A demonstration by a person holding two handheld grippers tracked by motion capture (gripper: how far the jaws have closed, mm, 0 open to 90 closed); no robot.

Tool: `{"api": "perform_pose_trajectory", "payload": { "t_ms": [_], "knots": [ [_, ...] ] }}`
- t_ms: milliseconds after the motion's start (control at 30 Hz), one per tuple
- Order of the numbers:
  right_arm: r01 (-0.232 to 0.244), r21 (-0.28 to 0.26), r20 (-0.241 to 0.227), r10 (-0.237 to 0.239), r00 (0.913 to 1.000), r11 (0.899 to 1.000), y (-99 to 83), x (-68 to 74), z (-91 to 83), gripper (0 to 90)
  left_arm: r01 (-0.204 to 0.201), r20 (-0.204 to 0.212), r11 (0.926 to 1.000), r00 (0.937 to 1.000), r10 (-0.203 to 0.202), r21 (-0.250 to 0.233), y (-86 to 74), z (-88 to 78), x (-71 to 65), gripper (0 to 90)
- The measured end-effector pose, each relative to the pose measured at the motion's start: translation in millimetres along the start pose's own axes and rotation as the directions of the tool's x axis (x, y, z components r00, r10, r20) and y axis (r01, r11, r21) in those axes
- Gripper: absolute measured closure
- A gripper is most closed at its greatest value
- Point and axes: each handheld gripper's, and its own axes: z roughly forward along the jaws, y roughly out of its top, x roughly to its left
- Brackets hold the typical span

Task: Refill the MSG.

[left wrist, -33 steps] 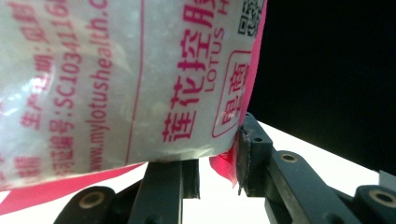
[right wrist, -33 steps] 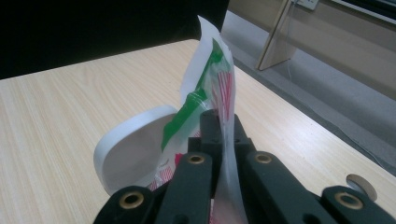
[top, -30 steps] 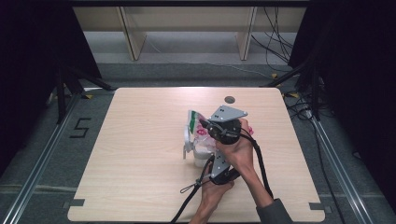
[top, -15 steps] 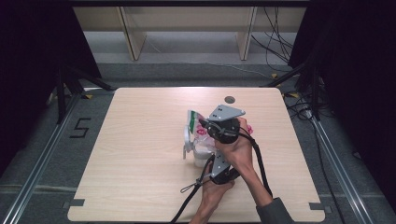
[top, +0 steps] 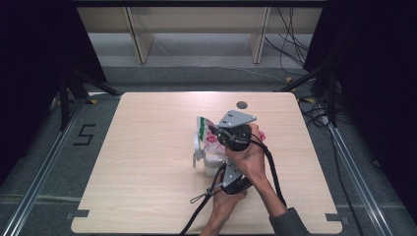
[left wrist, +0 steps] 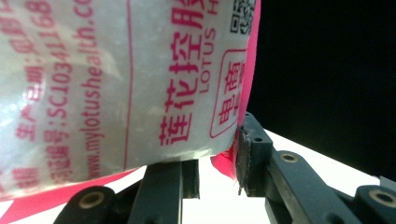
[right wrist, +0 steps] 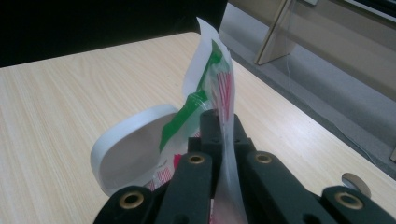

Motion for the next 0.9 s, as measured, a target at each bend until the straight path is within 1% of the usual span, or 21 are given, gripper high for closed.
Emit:
{"api": "perform_pose_trajectory", "payload": {
  "t_ms": [33, 100, 133, 167, 200, 233, 267, 300, 433, 467, 500, 533, 600, 633, 667, 700, 733, 767, 800, 867, 900],
  "knots": [
    [0.008, 0.001, 0.004, -0.008, 1.0, 1.0, 0.3, -0.4, 0.3, 90.0, 0.0, 0.0, 1.0, 1.0, 0.0, 0.0, 0.0, 0.0, 0.0, 72.9],
    [-0.015, 0.014, -0.005, 0.015, 0.9999, 1.0, 0.4, 1.7, 1.4, 90.0, 0.002, 0.002, 1.0, 1.0, -0.002, -0.006, -0.2, 0.4, -0.2, 72.8],
    [-0.012, 0.01, 0.002, 0.012, 0.9999, 1.0, 0.6, 1.2, 1.5, 90.0, 0.002, 0.002, 1.0, 1.0, -0.002, -0.006, -0.2, 0.4, -0.2, 72.8],
    [0.005, 0.013, -0.005, -0.005, 1.0, 1.0, 1.3, 0.1, 1.7, 90.0, -0.002, -0.001, 1.0, 1.0, 0.002, -0.003, 0.0, 0.1, 0.2, 72.8],
    [0.006, 0.012, -0.005, -0.006, 1.0, 1.0, 1.4, -0.1, 1.6, 90.0, -0.002, -0.001, 1.0, 1.0, 0.002, -0.003, 0.0, 0.1, 0.2, 72.8],
    [-0.007, 0.013, -0.008, 0.007, 0.9999, 1.0, 1.3, 0.7, 2.0, 90.0, -0.086, -0.011, 0.9936, 0.9962, 0.087, 0.073, 1.2, -4.7, 6.7, 72.9],
    [0.003, 0.006, 0.002, -0.003, 1.0, 1.0, 1.2, 0.0, 2.2, 90.0, -0.086, -0.012, 0.9936, 0.9961, 0.087, 0.073, 1.2, -4.7, 6.6, 72.9],
    [0.002, 0.006, 0.002, -0.002, 1.0, 1.0, 1.1, -0.1, 2.3, 90.0, -0.087, -0.013, 0.9935, 0.996, 0.088, 0.074, 1.2, -4.8, 6.5, 72.8],
    [0.001, 0.007, 0.002, -0.001, 1.0, 1.0, 1.5, 0.3, 2.4, 90.0, -0.086, -0.012, 0.9937, 0.9961, 0.087, 0.071, 1.4, -4.8, 6.4, 72.9],
    [0.005, 0.008, 0.005, -0.006, 1.0, 1.0, 1.6, 0.0, 2.3, 90.0, -0.018, -0.001, 0.9998, 0.9998, 0.018, 0.009, 0.2, -0.7, 1.6, 72.8],
    [0.001, 0.009, 0.003, -0.001, 1.0, 1.0, 1.6, 0.3, 2.5, 90.0, 0.0, -0.002, 1.0, 1.0, 0.0, -0.003, 0.3, 0.0, 0.2, 72.8],
    [0.006, 0.013, -0.002, -0.006, 1.0, 1.0, 1.8, 0.0, 2.3, 90.0, -0.001, 0.002, 1.0, 1.0, 0.001, -0.007, 0.1, 0.4, 0.4, 72.8],
    [0.011, 0.013, 0.002, -0.011, 0.9999, 1.0, 1.9, 0.4, 3.3, 90.0, -0.002, -0.001, 1.0, 1.0, 0.002, -0.003, 0.1, 0.2, 0.6, 72.8],
    [0.012, 0.021, -0.005, -0.011, 0.9999, 1.0, 2.3, 0.2, 3.0, 90.0, -0.002, -0.007, 1.0, 1.0, 0.002, 0.003, 0.5, -0.4, 0.4, 72.8],
    [0.001, 0.029, -0.013, -0.001, 0.9999, 1.0, 2.5, 1.1, 3.3, 90.0, -0.002, -0.006, 1.0, 1.0, 0.002, 0.002, 0.6, -0.4, 0.4, 72.8],
    [0.002, 0.028, -0.011, -0.002, 0.9999, 1.0, 2.7, 1.3, 3.9, 90.0, 0.0, 0.002, 1.0, 1.0, 0.0, -0.009, 0.3, 0.5, 0.6, 72.8],
    [0.017, 0.02, 0.006, -0.017, 0.9998, 1.0, 2.8, 0.9, 4.6, 90.0, 0.0, 0.002, 0.9999, 1.0, 0.0, -0.011, 0.4, 0.5, 0.5, 72.8],
    [0.005, 0.033, -0.008, -0.004, 1.0, 0.999, 3.2, 1.7, 4.5, 90.0, 0.0, 0.002, 0.9999, 1.0, 0.0, -0.01, 0.6, 0.4, 0.4, 72.7],
    [0.008, 0.032, -0.01, -0.007, 0.9999, 0.999, 3.2, 1.6, 5.0, 90.0, 0.0, 0.002, 1.0, 1.0, 0.0, -0.01, 0.9, 0.2, 0.2, 72.7],
    [0.004, 0.03, 0.009, -0.004, 0.9999, 1.0, 3.7, 1.9, 5.3, 90.0, -0.003, 0.003, 0.9999, 1.0, 0.003, -0.012, 1.1, 0.1, -0.1, 72.6],
    [0.006, 0.033, 0.008, -0.006, 1.0, 0.999, 3.9, 2.1, 5.7, 90.0, -0.003, 0.004, 0.9999, 1.0, 0.003, -0.011, 1.2, 0.1, 0.1, 72.6]
  ]
}}
